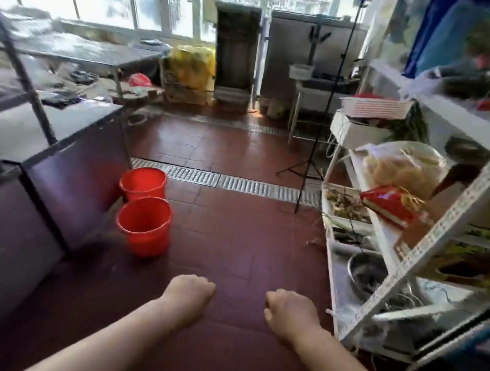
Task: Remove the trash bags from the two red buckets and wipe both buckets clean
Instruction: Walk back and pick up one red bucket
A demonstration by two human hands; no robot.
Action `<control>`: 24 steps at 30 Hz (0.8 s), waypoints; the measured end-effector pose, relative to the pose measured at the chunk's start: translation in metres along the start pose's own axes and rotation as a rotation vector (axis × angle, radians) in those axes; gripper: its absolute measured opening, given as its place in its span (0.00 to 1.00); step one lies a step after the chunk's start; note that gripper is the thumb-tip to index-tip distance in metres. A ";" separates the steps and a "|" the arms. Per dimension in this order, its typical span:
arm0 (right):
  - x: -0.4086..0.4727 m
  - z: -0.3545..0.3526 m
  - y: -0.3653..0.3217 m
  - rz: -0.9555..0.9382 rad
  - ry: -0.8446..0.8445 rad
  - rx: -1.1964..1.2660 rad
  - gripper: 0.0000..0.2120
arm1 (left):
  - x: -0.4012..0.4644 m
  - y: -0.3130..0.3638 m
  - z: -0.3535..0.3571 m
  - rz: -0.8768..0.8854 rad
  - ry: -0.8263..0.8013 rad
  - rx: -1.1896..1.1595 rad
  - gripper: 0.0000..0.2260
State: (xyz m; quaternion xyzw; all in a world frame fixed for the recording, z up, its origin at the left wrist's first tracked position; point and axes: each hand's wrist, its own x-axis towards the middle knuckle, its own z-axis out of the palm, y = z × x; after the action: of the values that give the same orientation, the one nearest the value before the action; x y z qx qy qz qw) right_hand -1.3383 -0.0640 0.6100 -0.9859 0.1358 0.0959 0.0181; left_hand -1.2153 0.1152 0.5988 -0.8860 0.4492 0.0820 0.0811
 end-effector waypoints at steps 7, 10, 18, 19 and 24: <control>0.128 -0.031 -0.066 -0.216 0.024 -0.031 0.13 | 0.033 -0.121 0.006 -0.237 -0.023 -0.090 0.14; 0.187 -0.035 -0.067 -0.263 0.012 -0.030 0.13 | 0.065 -0.150 0.011 -0.286 -0.044 -0.119 0.14; 0.385 -0.072 -0.022 -0.362 0.030 -0.019 0.12 | 0.202 -0.235 -0.016 -0.452 -0.037 -0.169 0.13; 0.409 -0.080 -0.015 -0.377 0.032 -0.021 0.12 | 0.221 -0.245 -0.022 -0.480 -0.025 -0.192 0.13; 0.523 -0.105 0.006 -0.423 0.019 -0.033 0.13 | 0.302 -0.289 -0.042 -0.562 -0.008 -0.276 0.11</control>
State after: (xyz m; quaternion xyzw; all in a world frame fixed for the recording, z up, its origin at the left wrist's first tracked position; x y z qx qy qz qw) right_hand -0.8263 -0.2147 0.6119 -0.9935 -0.0755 0.0829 0.0205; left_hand -0.8025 0.0386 0.5938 -0.9778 0.1708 0.1202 -0.0185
